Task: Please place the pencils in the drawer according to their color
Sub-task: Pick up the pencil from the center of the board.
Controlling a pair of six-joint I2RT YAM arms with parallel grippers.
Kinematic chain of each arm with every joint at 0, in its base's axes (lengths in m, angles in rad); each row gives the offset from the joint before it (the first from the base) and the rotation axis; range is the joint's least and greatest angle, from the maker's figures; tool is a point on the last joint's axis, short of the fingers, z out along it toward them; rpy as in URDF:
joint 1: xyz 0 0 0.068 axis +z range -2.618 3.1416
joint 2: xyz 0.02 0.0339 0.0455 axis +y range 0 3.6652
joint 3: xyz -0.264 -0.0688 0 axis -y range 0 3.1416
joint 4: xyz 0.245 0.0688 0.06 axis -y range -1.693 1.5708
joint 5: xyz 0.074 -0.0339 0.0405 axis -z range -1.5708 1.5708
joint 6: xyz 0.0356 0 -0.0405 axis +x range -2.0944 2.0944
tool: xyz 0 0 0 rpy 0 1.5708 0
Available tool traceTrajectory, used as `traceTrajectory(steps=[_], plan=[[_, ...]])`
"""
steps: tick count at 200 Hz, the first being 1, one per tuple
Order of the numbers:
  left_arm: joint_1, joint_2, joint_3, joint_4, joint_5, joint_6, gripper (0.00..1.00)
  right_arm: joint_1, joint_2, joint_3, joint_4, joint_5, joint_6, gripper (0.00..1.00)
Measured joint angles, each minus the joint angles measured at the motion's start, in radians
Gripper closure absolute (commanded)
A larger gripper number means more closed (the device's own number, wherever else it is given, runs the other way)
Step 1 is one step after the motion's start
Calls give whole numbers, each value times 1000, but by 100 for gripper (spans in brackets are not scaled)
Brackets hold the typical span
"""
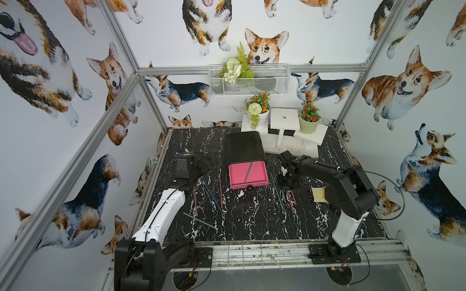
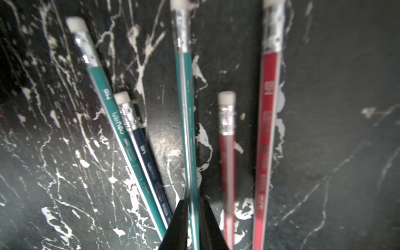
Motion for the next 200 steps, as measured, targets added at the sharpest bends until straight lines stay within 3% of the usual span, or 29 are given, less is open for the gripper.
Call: traceTrajectory(steps=[79, 127, 200], plan=[[0, 0, 0, 0, 3, 0, 0, 13, 9, -11, -7, 52, -2, 81], [0, -1, 1, -1, 2, 0, 0, 29, 26, -12, -10, 74, 2, 100], [0, -4, 7, 0, 2, 0, 0, 32, -1, 18, -46, 72, -3, 100]])
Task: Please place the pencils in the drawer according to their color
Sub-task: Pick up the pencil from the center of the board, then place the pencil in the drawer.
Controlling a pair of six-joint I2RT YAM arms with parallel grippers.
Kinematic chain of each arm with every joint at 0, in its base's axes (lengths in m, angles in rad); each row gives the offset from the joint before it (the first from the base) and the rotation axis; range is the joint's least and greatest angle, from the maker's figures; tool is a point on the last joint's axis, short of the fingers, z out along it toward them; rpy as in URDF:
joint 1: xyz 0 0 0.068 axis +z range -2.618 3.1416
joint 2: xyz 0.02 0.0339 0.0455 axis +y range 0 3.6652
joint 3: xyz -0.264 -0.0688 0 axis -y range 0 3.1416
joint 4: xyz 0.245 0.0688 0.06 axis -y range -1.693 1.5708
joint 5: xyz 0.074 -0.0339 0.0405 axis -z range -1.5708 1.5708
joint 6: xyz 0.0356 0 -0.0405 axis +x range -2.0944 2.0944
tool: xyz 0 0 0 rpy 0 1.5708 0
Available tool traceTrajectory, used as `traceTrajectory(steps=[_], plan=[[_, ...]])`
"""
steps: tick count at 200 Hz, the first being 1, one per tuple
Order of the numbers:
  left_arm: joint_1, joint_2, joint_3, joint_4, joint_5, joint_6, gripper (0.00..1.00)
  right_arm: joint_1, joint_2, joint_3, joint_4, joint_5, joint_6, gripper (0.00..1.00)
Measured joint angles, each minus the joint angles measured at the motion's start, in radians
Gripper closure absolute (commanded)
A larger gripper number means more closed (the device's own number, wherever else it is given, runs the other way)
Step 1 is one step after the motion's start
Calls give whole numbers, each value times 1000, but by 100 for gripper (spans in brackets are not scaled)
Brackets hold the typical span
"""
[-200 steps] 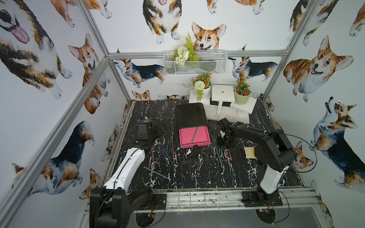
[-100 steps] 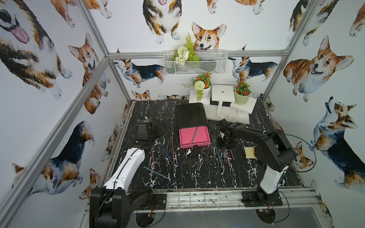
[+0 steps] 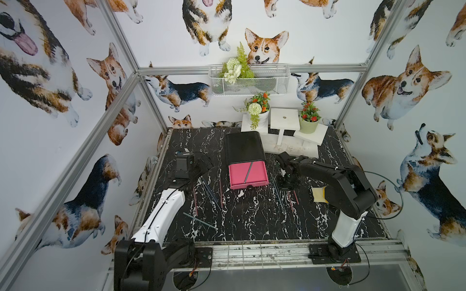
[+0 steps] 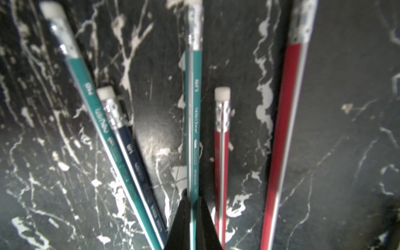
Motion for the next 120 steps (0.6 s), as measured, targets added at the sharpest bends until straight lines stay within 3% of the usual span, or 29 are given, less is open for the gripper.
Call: traceTrajectory(steps=[69, 120], plan=[[0, -1, 1, 0, 0, 0, 0, 15, -176, 44, -86, 41, 33, 100], [0, -1, 6, 0, 0, 0, 0, 45, -408, 64, -162, -9, 147, 100]])
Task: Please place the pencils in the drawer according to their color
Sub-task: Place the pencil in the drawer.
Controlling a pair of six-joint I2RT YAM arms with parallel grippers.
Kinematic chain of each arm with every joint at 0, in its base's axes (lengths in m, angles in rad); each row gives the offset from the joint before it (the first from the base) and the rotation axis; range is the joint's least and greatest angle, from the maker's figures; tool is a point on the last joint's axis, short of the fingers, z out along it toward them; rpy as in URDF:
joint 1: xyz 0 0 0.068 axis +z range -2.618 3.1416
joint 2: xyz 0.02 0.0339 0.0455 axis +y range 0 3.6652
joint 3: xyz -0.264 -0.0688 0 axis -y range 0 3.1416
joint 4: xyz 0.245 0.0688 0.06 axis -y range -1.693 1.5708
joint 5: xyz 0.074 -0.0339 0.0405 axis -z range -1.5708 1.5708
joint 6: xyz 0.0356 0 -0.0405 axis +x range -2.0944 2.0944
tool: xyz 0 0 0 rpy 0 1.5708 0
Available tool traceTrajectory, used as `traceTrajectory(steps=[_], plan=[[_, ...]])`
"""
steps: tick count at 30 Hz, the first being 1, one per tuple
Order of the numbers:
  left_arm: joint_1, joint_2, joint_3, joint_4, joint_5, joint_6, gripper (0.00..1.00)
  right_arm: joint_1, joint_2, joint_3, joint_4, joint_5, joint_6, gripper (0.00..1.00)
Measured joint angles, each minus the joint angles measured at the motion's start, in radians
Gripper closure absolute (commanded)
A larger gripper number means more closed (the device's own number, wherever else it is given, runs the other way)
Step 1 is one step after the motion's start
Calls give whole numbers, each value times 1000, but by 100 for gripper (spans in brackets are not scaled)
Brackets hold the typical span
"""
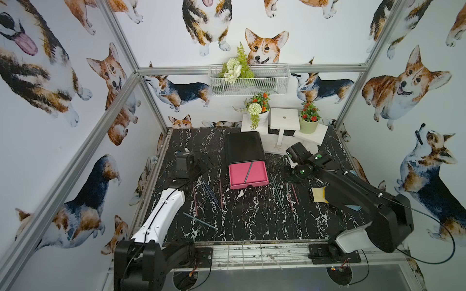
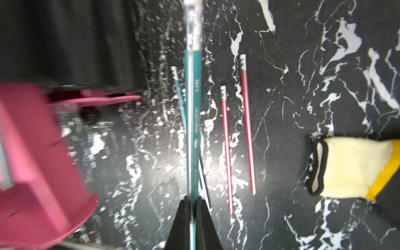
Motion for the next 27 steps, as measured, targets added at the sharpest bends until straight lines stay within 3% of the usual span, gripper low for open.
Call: traceTrajectory(steps=[6, 12, 20, 27], plan=[[0, 4, 0, 1, 0, 0, 0, 29, -155, 0, -21, -143, 98, 100], [0, 7, 0, 2, 3, 0, 0, 68, -199, -70, 40, -348, 219, 100], [0, 8, 0, 2, 4, 0, 0, 101, -177, -171, 279, -554, 402, 100], [0, 8, 0, 4, 7, 0, 0, 116, -105, -153, 404, -608, 453, 100]])
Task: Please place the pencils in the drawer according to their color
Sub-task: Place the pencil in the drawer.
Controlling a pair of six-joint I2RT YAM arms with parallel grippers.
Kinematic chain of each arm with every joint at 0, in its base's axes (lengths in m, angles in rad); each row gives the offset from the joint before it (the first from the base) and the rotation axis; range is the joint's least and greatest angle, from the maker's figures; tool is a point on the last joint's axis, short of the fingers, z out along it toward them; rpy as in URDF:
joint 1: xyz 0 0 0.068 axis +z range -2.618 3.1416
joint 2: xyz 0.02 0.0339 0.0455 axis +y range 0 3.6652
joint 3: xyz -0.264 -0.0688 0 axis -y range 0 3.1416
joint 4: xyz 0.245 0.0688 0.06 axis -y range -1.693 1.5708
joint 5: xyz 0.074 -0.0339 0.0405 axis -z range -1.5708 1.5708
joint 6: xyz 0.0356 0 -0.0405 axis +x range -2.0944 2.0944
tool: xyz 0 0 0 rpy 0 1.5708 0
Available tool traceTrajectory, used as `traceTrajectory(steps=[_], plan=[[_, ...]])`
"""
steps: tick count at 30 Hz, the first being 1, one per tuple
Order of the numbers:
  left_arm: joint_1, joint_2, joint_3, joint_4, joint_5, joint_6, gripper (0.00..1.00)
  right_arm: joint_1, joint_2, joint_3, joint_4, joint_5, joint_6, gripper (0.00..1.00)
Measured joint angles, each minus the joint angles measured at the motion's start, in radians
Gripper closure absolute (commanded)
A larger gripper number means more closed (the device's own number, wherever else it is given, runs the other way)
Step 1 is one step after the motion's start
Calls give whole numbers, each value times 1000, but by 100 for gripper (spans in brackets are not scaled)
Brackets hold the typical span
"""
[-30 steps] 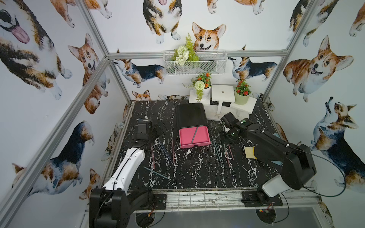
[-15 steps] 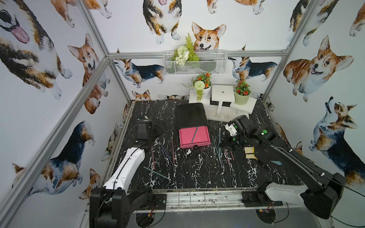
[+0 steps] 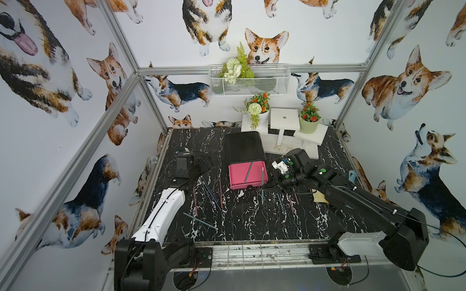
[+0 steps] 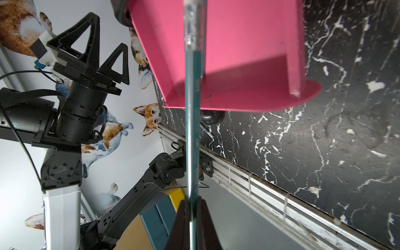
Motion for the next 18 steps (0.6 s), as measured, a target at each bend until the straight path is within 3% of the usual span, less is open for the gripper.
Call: traceTrajectory(steps=[18], plan=[[0, -17, -4, 3, 3, 3, 0, 6, 177, 34, 229, -20, 83, 100]])
